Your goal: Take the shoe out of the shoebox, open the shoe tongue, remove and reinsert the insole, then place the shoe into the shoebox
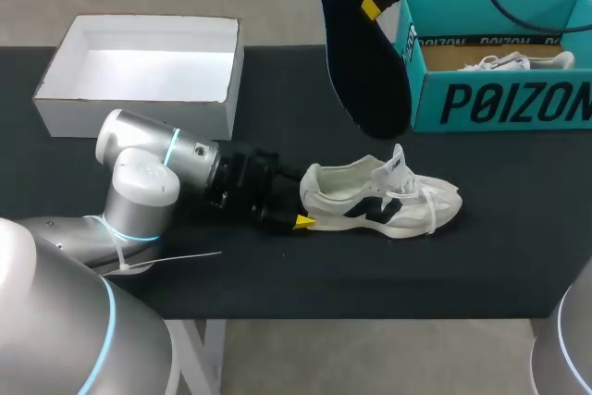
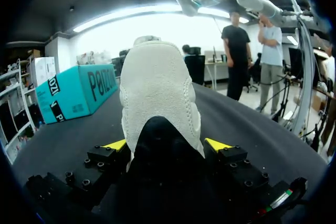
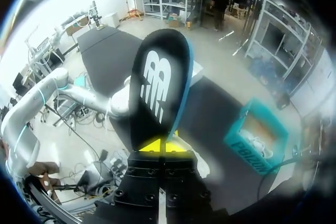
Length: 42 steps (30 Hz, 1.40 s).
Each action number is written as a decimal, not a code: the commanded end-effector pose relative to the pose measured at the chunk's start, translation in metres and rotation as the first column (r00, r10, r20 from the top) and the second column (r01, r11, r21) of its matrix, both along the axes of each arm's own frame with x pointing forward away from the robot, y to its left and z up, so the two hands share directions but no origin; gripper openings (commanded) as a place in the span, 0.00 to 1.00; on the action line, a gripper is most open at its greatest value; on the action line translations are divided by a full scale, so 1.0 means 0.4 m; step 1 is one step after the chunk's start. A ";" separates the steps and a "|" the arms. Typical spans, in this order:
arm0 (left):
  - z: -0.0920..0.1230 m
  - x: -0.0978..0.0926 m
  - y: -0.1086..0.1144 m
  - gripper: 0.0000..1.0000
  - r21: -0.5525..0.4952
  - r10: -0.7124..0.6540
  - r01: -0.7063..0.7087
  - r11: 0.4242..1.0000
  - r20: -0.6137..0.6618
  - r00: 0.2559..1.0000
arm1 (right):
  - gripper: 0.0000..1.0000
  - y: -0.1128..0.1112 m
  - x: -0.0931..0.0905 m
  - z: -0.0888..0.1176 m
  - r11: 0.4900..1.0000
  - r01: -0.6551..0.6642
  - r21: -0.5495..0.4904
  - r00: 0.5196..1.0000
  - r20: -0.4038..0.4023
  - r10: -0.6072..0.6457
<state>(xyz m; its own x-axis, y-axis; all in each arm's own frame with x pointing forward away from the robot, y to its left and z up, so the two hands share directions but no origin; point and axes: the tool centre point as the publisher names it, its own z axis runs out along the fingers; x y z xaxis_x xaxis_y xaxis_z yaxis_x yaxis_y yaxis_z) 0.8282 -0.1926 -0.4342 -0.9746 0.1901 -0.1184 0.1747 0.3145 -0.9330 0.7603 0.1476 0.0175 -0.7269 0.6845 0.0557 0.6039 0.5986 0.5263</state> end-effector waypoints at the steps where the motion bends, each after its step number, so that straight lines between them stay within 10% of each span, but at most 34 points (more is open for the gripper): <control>1: -0.007 -0.001 -0.003 0.25 0.002 0.001 -0.001 1.000 0.001 1.000 | 0.00 0.002 0.004 -0.001 1.000 0.000 -0.001 1.000 -0.002 0.000; 2: 0.000 -0.002 0.000 1.00 0.021 0.008 -0.008 1.000 0.015 1.000 | 0.00 0.002 0.004 -0.001 1.000 0.000 -0.001 1.000 -0.002 0.000; 18: 0.055 -0.006 0.114 1.00 0.258 0.030 -0.062 0.964 0.128 0.991 | 0.00 0.002 0.004 -0.001 1.000 0.000 -0.001 1.000 -0.002 0.000; 24: 0.112 0.007 0.166 1.00 0.529 -0.044 -0.052 0.847 0.168 0.985 | 0.00 0.002 0.004 -0.001 1.000 0.000 -0.001 1.000 -0.002 0.000; 42: 0.204 0.018 0.135 1.00 0.725 -0.125 -0.039 0.688 0.171 0.977 | 0.00 0.002 0.004 -0.001 1.000 0.000 -0.001 1.000 -0.002 0.000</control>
<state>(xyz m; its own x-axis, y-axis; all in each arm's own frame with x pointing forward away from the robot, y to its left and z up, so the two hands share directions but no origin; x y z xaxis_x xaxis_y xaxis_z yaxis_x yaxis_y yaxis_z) 0.8330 -0.1359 -0.3566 -0.9356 0.3288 -0.1288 0.3479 0.7952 -0.4966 0.7605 0.1471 0.0168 -0.7272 0.6841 0.0559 0.6032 0.5982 0.5276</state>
